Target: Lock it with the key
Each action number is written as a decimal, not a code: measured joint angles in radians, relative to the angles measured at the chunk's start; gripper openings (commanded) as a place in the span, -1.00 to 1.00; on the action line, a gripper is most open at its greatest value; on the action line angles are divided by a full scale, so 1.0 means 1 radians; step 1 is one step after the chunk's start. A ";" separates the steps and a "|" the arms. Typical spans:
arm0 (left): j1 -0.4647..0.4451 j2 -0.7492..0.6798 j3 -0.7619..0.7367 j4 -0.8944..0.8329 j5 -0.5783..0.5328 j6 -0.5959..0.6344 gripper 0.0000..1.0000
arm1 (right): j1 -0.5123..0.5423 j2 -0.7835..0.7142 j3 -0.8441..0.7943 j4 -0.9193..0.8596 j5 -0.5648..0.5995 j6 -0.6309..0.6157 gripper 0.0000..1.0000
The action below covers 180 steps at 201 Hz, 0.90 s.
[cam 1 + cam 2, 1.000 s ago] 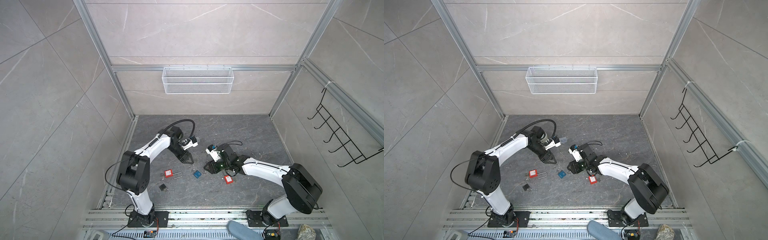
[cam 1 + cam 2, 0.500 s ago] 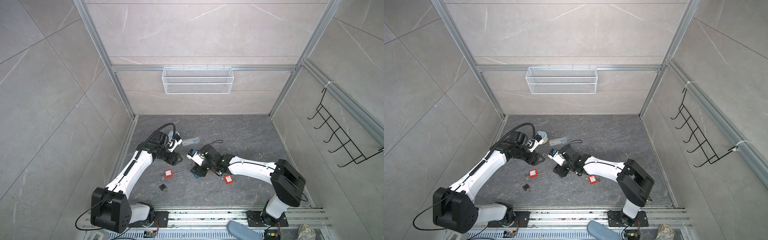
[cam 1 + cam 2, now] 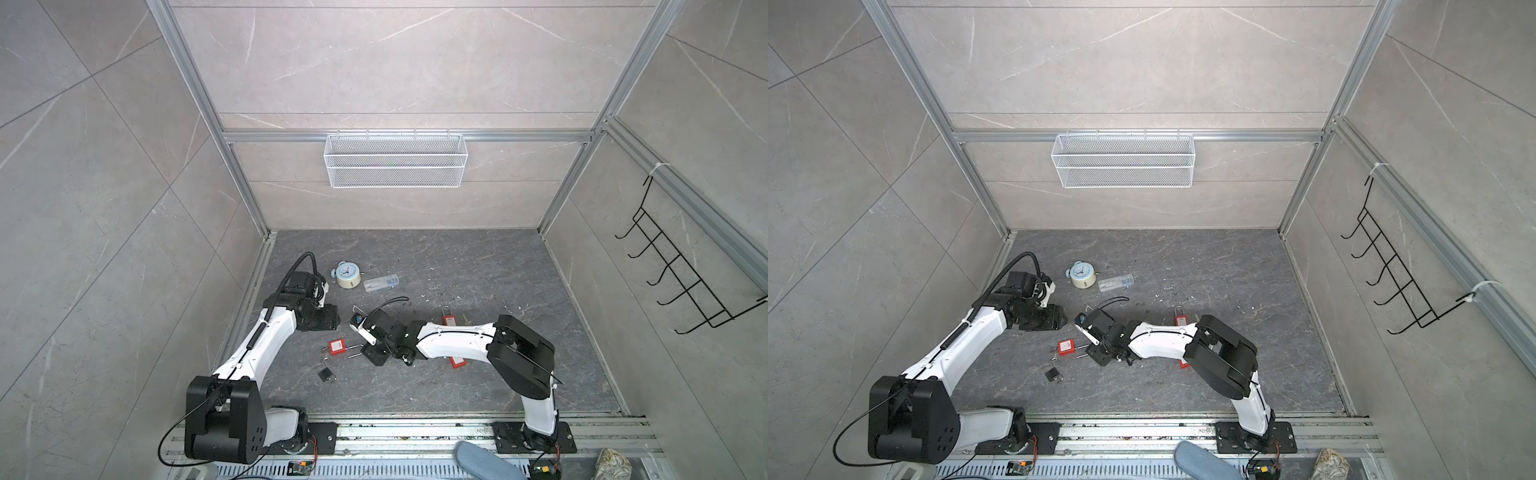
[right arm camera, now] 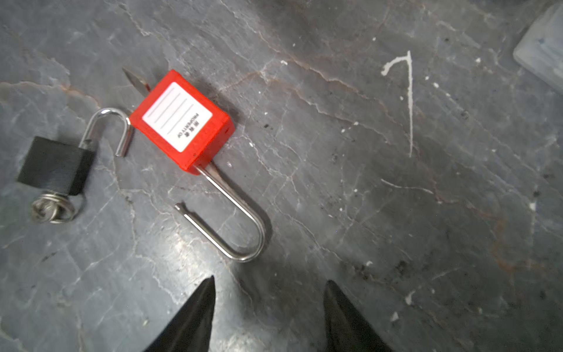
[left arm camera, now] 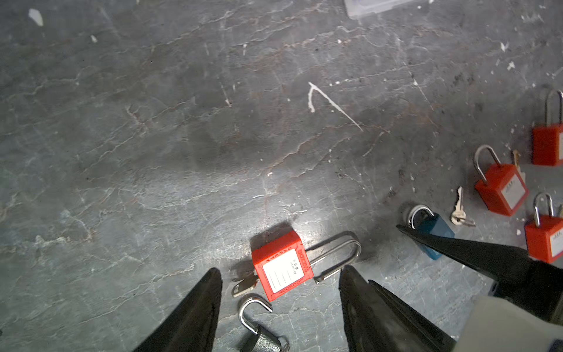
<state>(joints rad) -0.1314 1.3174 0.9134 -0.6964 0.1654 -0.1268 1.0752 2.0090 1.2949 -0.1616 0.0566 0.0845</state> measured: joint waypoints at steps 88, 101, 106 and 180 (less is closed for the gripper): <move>0.003 0.216 0.006 0.004 -0.025 -0.148 0.30 | -0.011 0.103 0.114 -0.054 0.163 0.021 0.22; 0.003 0.240 0.006 0.003 -0.027 -0.161 0.29 | -0.027 0.105 0.126 -0.061 0.177 -0.004 0.23; 0.003 0.245 0.006 0.002 -0.029 -0.165 0.28 | -0.035 0.107 0.134 -0.067 0.184 -0.016 0.23; -0.016 0.262 -0.002 0.003 0.008 -0.210 0.11 | -0.118 0.116 0.224 -0.043 0.179 -0.149 0.20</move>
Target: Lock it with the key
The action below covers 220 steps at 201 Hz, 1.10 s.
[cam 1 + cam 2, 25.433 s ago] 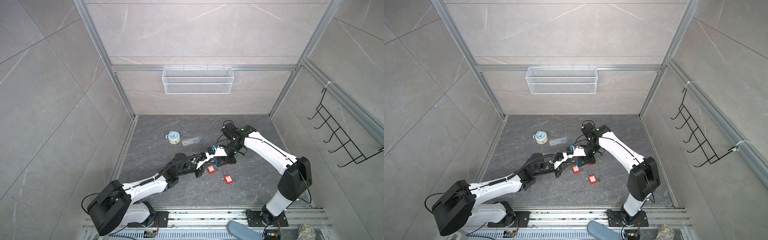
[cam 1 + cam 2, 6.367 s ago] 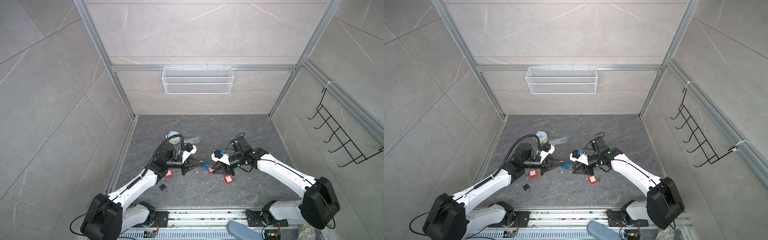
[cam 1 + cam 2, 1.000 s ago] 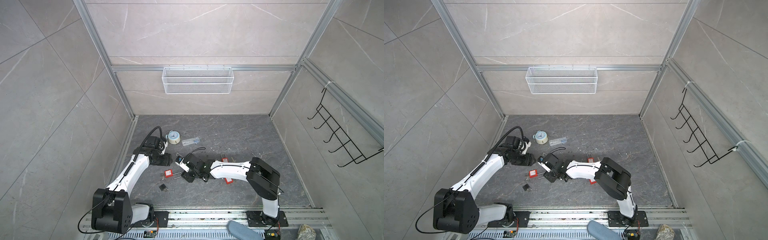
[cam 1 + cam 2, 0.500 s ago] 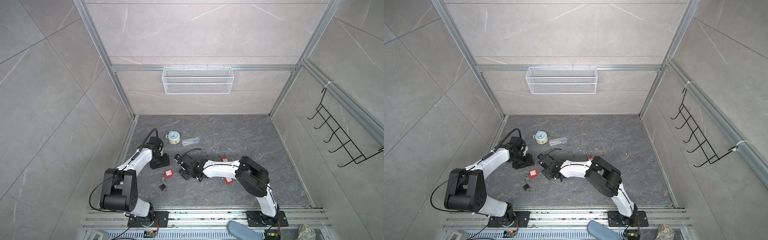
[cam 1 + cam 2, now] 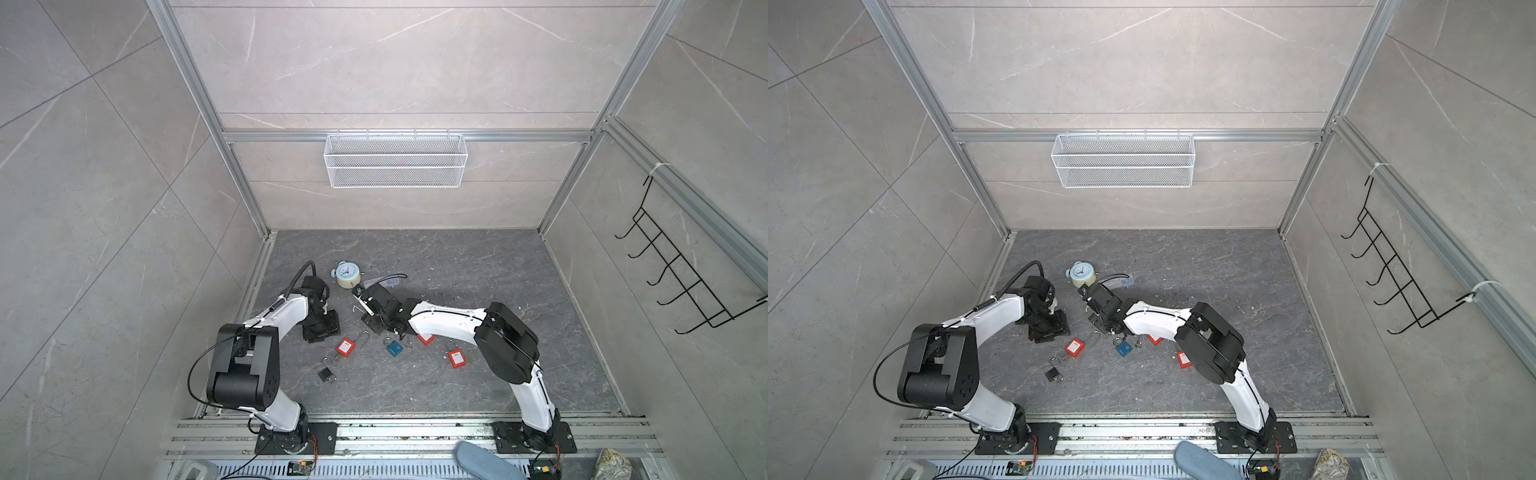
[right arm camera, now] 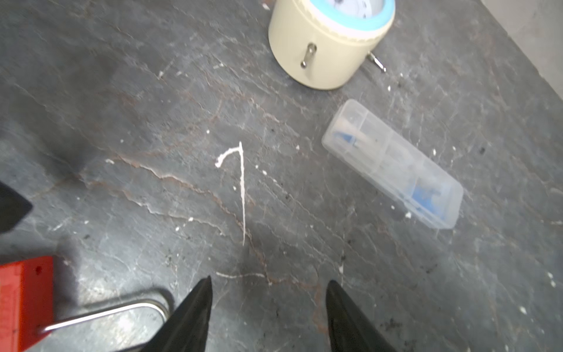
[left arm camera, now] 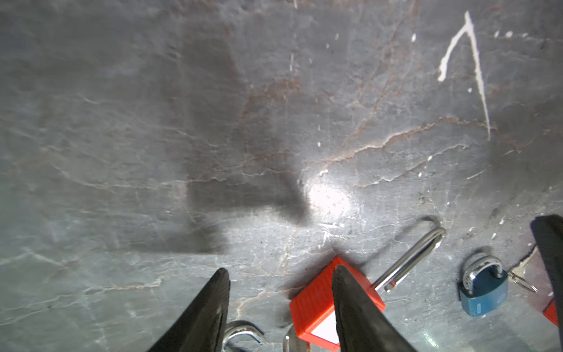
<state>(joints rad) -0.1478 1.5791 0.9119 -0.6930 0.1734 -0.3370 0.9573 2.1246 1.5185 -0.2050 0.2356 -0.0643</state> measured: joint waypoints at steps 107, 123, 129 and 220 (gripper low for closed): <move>-0.170 -0.087 -0.121 0.058 0.089 -0.168 0.23 | -0.047 -0.303 -0.200 -0.020 -0.039 0.357 0.20; -0.185 -0.134 -0.148 0.058 0.087 -0.193 0.33 | -0.044 -0.320 -0.251 -0.024 -0.051 0.404 0.19; -0.186 -0.153 -0.157 0.060 0.084 -0.199 0.34 | -0.040 -0.326 -0.272 -0.024 -0.056 0.412 0.19; -0.132 -0.187 -0.145 0.069 0.045 -0.203 0.34 | 0.190 -0.184 -0.277 -0.086 -0.062 0.260 0.24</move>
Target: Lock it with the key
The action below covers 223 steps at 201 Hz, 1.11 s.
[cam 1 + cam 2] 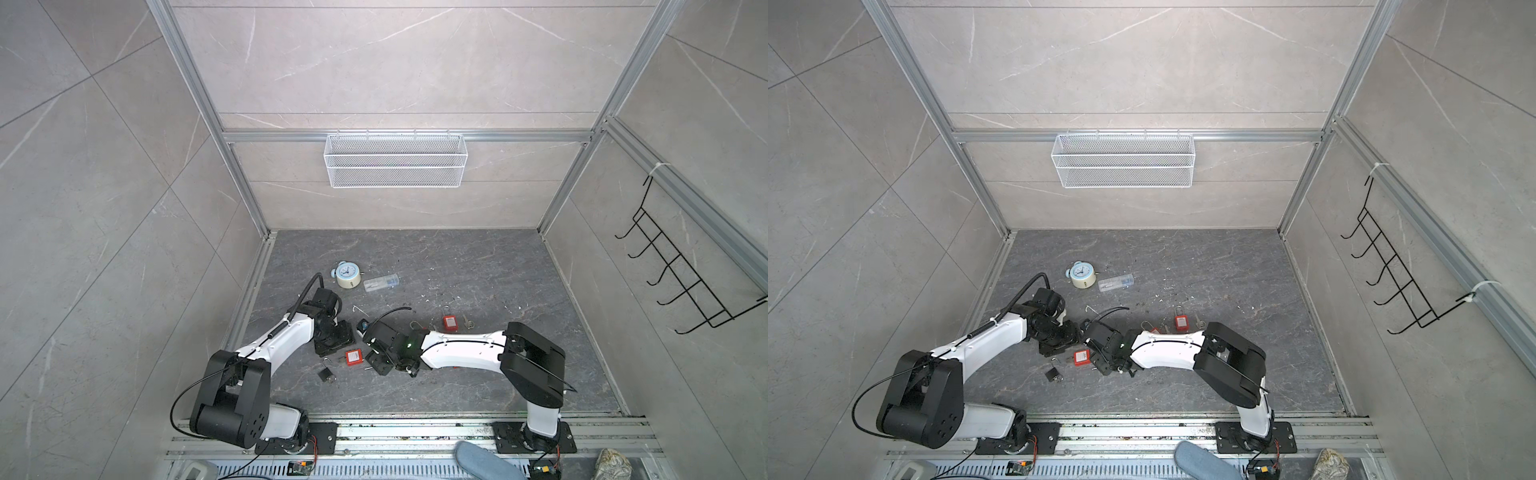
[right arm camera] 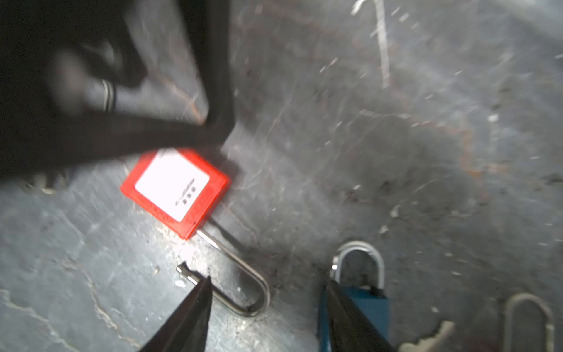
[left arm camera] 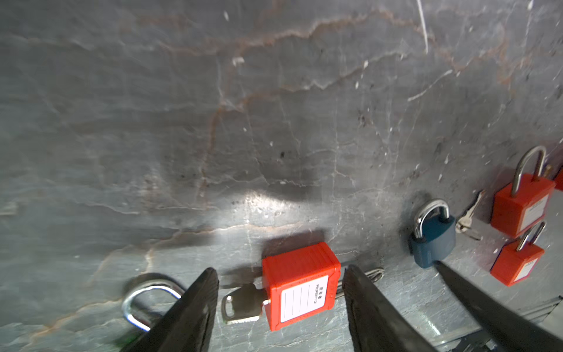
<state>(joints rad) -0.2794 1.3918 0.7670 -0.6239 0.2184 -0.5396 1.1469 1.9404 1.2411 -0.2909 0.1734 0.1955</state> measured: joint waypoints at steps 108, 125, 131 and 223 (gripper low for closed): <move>0.038 0.078 -0.016 -0.002 0.009 0.035 0.07 | -0.014 0.186 0.248 -0.146 0.266 -0.131 0.27; 0.034 0.077 -0.021 0.000 0.021 0.034 0.01 | -0.044 0.207 0.291 -0.155 0.282 -0.148 0.27; 0.031 0.077 -0.022 0.000 0.024 0.034 -0.02 | -0.056 0.213 0.309 -0.154 0.284 -0.153 0.27; -0.020 -0.032 -0.109 0.071 0.140 -0.035 0.02 | -0.138 0.225 0.505 -0.180 0.101 -0.236 0.28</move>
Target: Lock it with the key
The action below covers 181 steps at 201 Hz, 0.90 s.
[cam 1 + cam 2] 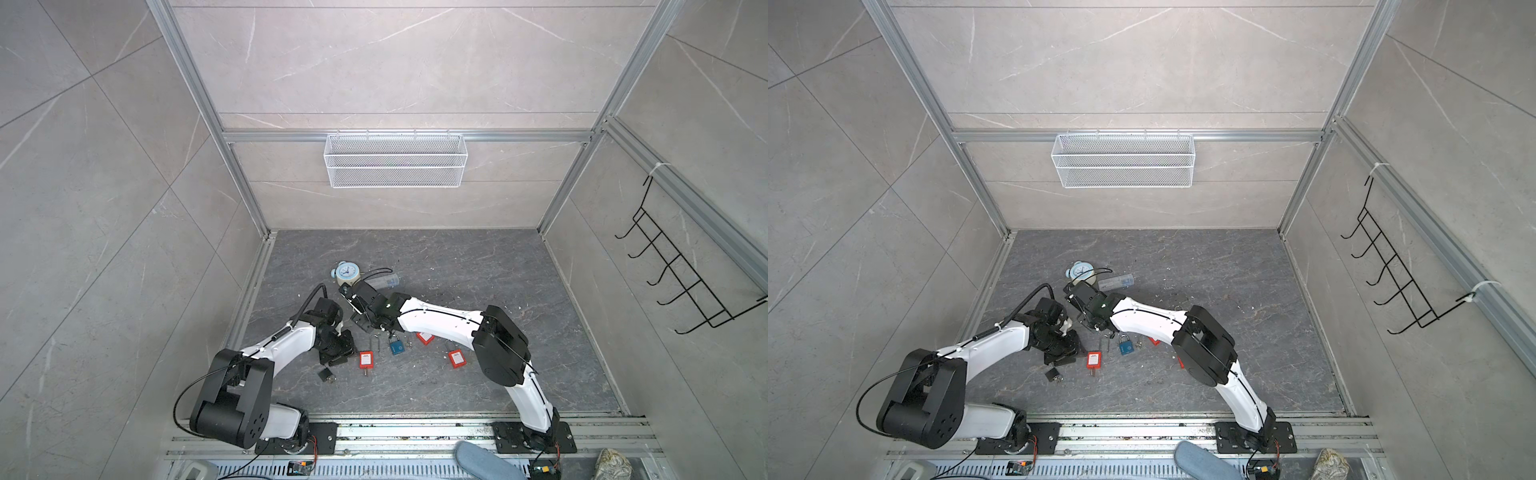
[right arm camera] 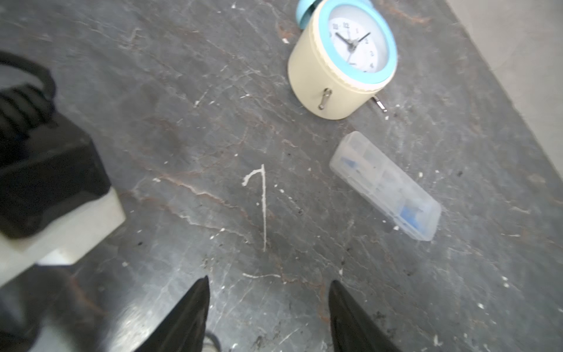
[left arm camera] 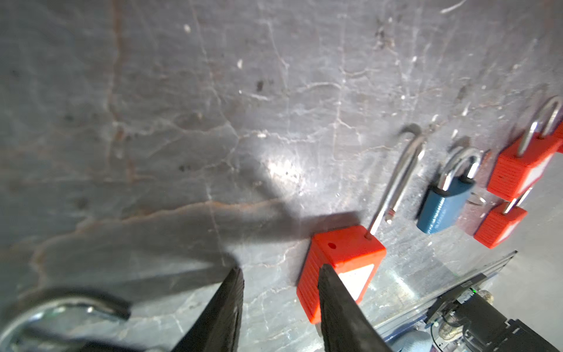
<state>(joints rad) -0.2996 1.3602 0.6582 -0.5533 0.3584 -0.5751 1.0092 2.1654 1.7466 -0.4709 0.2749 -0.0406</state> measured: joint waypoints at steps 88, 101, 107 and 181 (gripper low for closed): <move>0.143 -0.132 0.303 -0.074 -0.167 0.161 0.21 | 0.098 -0.188 -0.132 -0.189 -0.117 0.474 0.38; 0.142 -0.126 0.332 -0.071 -0.186 0.211 0.21 | 0.115 -0.162 -0.129 -0.206 -0.120 0.528 0.42; 0.142 -0.124 0.341 -0.069 -0.199 0.232 0.22 | 0.118 -0.146 -0.126 -0.216 -0.121 0.548 0.43; 0.142 -0.130 0.351 0.011 -0.296 0.365 0.16 | 0.122 -0.016 -0.063 -0.257 -0.135 0.664 0.41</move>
<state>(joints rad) -0.1574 1.2297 1.0092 -0.5419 0.0620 -0.2096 1.1316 2.1498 1.6833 -0.7280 0.1402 0.6231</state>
